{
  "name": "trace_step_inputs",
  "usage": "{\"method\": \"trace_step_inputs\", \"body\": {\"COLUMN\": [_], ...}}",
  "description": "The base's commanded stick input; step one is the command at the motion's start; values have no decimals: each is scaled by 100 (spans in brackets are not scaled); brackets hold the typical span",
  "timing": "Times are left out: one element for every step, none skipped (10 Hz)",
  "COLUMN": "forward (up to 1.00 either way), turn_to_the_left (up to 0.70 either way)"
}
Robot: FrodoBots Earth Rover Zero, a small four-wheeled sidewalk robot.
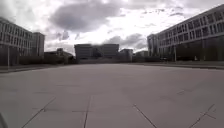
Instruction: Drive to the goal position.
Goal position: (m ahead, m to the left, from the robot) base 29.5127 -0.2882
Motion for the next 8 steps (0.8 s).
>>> {"method": "trace_step_inputs", "body": {"forward": [70, 70, 70, 70, 70, 70, 70, 70], "turn_to_the_left": [1, 1, 1, 1, 1, 1, 1, 1]}}
